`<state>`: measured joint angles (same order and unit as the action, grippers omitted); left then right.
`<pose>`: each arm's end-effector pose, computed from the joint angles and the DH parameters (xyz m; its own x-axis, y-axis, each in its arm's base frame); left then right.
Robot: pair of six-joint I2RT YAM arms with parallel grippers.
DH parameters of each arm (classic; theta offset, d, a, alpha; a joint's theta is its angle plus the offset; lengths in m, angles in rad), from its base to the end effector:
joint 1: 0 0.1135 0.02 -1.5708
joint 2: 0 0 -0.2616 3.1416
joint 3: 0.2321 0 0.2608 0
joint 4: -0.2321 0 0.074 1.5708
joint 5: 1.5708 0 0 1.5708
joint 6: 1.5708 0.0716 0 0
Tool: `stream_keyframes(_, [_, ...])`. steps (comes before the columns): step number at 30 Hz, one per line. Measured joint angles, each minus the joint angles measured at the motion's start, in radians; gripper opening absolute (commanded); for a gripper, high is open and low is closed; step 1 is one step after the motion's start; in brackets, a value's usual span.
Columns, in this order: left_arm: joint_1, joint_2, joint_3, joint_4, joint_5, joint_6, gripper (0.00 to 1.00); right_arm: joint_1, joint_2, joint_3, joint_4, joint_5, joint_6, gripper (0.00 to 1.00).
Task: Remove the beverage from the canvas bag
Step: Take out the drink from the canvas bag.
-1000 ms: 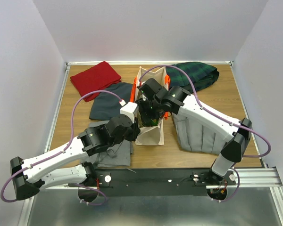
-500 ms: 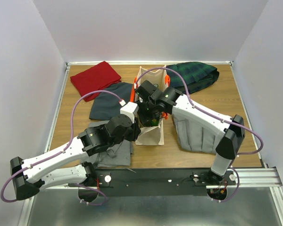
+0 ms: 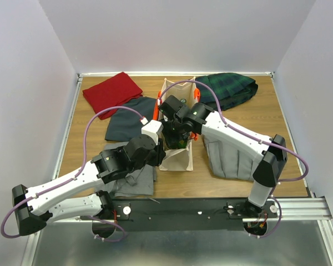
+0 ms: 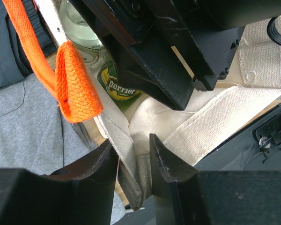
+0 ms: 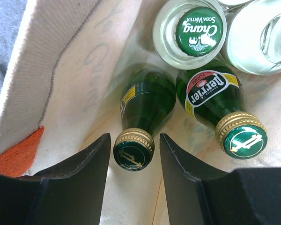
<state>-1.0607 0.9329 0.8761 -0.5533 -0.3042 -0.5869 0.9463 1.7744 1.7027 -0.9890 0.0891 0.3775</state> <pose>0.1348 -0.1969 0.2876 -0.6276 0.0397 -0.7775 0.4386 0.8432 -0.3110 0.2398 0.3218 0.2845 -0.7628 -0.4305 -0.4825 -0.5394 0.8351 0.1078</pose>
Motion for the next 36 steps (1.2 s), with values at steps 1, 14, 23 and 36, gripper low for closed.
stream_keyframes(1, [0.000,0.000,0.000,0.000,0.000,0.000,0.41,0.000,0.000,0.000,-0.002,0.000,0.000,0.58])
stream_keyframes(14, [0.000,0.002,0.000,-0.002,-0.002,0.000,0.42,0.000,0.000,-0.003,-0.004,0.000,0.004,0.40])
stream_keyframes(23, [0.000,0.002,0.000,-0.002,-0.004,0.000,0.42,0.001,0.000,-0.003,-0.004,0.000,0.004,0.41])
stream_keyframes(36, [0.000,0.001,0.000,-0.002,-0.006,0.000,0.42,0.001,0.000,-0.004,-0.003,0.005,0.005,0.01])
